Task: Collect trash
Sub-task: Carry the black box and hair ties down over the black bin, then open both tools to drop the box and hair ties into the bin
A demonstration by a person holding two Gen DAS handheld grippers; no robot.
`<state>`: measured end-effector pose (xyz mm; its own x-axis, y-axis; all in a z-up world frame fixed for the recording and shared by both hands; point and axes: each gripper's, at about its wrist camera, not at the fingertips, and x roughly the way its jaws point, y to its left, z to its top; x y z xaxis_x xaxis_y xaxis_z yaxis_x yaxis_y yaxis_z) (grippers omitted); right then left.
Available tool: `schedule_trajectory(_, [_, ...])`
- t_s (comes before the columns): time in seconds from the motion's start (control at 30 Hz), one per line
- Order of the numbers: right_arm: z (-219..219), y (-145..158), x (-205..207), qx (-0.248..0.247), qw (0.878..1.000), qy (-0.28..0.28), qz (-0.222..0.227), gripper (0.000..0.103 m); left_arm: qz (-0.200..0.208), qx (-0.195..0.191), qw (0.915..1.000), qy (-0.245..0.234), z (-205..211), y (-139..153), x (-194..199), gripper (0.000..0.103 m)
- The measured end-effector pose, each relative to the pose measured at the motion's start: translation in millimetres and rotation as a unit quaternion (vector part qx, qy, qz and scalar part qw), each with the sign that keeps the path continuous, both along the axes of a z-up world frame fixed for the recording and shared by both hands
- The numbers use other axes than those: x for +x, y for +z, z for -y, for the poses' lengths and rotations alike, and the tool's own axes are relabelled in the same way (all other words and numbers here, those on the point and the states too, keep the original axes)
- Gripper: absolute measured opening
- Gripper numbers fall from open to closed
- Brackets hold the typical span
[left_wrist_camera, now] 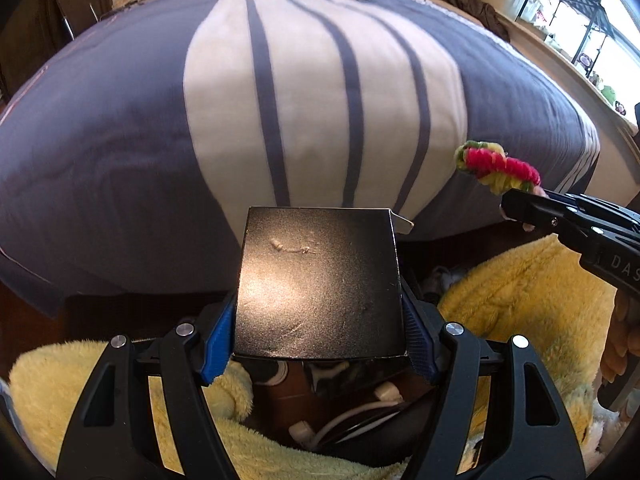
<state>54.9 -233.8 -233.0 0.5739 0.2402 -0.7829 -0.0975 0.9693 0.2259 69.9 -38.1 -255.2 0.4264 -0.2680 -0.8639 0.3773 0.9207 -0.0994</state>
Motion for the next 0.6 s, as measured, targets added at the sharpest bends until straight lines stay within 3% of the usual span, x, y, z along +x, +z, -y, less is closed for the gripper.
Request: schedule_trajectory(0.6, [-2, -75, 8, 0.011, 0.994, 0.010, -0.111, 0.022, -0.099, 0.007, 0.9949, -0.020, 14, -73, 4, 0.068])
